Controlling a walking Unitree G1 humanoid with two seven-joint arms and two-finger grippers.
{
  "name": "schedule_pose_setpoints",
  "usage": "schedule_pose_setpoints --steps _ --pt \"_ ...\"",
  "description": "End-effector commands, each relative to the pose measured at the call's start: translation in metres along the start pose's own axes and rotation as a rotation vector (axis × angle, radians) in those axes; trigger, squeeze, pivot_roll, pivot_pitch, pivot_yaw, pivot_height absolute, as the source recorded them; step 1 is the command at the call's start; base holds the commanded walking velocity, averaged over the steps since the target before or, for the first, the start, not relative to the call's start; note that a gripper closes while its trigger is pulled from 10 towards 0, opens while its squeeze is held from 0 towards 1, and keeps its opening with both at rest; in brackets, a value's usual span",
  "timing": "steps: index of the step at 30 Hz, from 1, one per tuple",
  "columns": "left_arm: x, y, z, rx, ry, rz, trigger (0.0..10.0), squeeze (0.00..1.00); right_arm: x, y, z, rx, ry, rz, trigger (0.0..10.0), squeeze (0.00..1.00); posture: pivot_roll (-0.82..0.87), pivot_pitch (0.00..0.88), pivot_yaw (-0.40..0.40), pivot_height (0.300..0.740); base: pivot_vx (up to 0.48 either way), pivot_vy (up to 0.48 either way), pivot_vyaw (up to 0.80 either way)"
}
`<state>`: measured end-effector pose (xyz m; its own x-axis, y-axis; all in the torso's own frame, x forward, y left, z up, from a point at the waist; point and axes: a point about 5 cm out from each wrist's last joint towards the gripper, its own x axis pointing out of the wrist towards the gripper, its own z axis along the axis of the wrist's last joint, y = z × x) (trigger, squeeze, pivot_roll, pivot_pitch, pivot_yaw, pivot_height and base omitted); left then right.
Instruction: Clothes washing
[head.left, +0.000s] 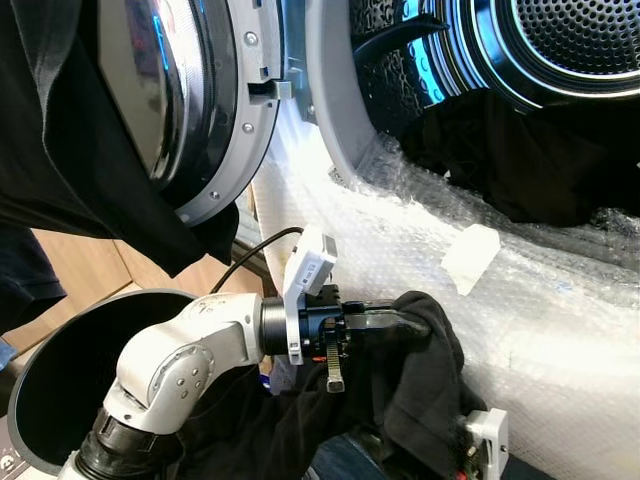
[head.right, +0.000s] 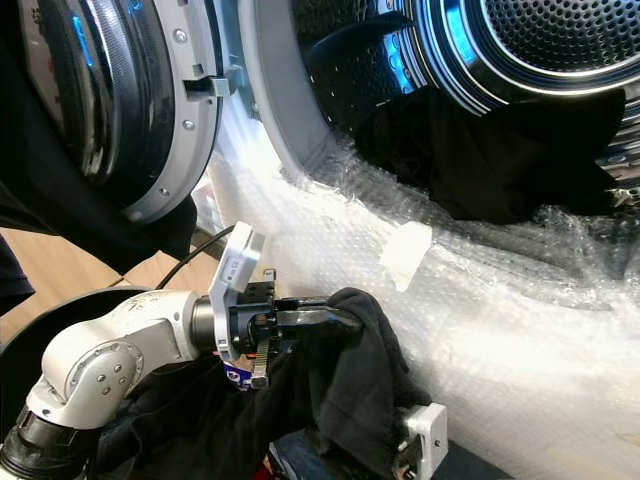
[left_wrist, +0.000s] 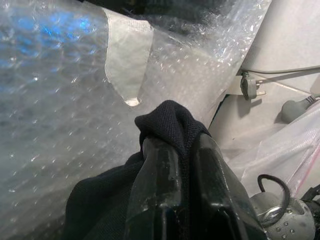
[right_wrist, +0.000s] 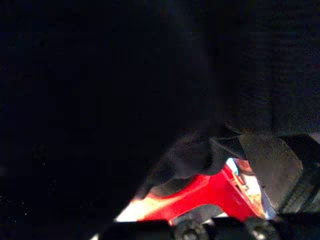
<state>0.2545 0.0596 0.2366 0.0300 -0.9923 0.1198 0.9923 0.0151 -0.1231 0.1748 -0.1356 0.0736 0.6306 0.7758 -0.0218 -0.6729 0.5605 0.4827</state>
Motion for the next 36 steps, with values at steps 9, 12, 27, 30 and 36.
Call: schedule_pose_setpoints --steps 9,12,27,30,36 --pt "0.005 0.003 0.013 0.055 -0.020 -0.017 0.0 0.00 0.014 -0.011 -0.013 -0.102 0.190 -0.115 10.0 1.00 0.05 0.048 -0.010 0.740 0.000 0.000 0.00" --pt "0.007 0.005 0.015 0.060 -0.029 -0.010 0.0 0.00 0.017 -0.022 -0.015 -0.117 0.208 -0.211 10.0 1.00 0.06 0.051 -0.011 0.740 0.000 0.000 0.00" --pt "0.017 0.012 0.017 0.074 -0.047 -0.023 0.0 0.00 0.043 0.013 0.006 -0.110 0.146 0.099 10.0 1.00 0.05 0.028 -0.003 0.740 0.000 0.000 0.00" --pt "0.016 0.012 0.018 0.076 -0.047 -0.023 0.0 0.00 0.041 0.013 0.005 -0.116 0.156 0.106 10.0 1.00 0.05 0.028 -0.003 0.740 0.000 0.000 0.00" --pt "0.016 0.015 0.018 0.087 -0.045 -0.015 0.0 0.00 0.033 0.008 0.007 -0.134 0.201 0.118 10.0 1.00 0.04 0.011 0.002 0.740 0.000 0.000 0.00"
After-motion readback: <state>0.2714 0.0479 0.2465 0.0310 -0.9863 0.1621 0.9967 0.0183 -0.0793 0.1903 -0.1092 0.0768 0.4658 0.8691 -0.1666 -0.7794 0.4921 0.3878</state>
